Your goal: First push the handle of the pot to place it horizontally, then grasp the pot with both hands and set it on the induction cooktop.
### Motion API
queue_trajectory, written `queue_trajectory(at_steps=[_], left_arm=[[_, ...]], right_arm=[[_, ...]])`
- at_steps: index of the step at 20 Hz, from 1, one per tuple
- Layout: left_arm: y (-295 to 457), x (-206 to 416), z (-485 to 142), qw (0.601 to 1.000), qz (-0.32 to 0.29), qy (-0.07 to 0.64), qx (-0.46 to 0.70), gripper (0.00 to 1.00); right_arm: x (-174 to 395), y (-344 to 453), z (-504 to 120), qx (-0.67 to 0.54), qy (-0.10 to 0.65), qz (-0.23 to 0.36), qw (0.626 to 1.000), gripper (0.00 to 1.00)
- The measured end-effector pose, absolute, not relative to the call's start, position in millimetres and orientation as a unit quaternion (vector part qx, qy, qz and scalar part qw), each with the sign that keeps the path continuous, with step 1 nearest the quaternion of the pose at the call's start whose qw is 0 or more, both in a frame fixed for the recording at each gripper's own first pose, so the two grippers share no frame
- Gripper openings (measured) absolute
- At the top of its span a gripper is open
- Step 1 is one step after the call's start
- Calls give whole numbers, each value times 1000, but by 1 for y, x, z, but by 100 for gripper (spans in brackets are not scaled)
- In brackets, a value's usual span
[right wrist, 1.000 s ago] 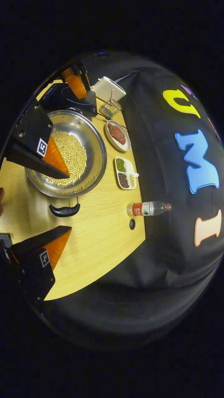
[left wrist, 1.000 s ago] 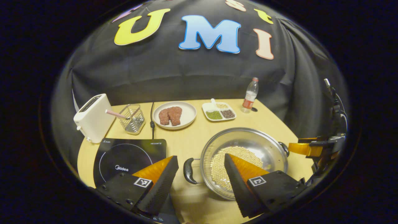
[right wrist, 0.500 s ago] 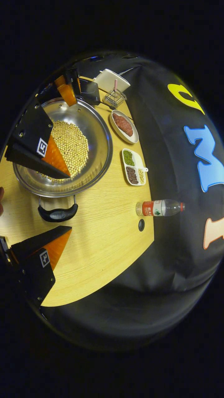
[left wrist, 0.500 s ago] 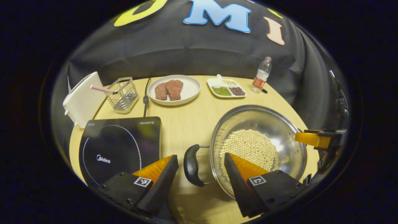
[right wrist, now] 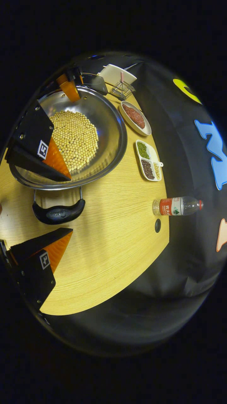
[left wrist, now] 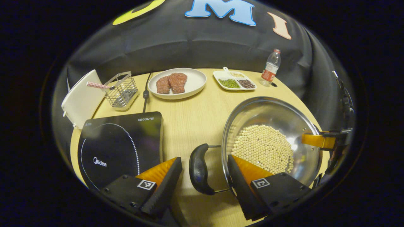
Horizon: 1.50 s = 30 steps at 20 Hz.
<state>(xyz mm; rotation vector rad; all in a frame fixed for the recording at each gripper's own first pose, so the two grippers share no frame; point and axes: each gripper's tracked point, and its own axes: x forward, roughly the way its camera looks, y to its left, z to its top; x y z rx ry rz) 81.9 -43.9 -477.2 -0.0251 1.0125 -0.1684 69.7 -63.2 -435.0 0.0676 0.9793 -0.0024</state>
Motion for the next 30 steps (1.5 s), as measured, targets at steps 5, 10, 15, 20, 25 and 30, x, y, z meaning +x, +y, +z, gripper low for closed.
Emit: queue_trajectory(at_steps=[5,10,15,20,25,30], left_arm=[[-54,85,-489,864,-93,495,-7,87],[-59,87,-492,864,-97,495,-16,80],[-57,87,-492,862,-96,498,-14,74],[-56,87,-488,860,-90,502,-23,65],[-58,91,-488,860,-88,502,-31,68],[-53,93,-484,867,-91,489,-38,68]], right_arm=[[69,-57,-436,43,477,0,878,85],[69,-52,-438,48,478,2,877,69],[67,-51,-438,57,483,6,874,61],[65,-48,-438,65,491,-1,869,61],[55,-43,-429,55,492,1,869,60],[49,-37,-407,55,486,-1,872,60]])
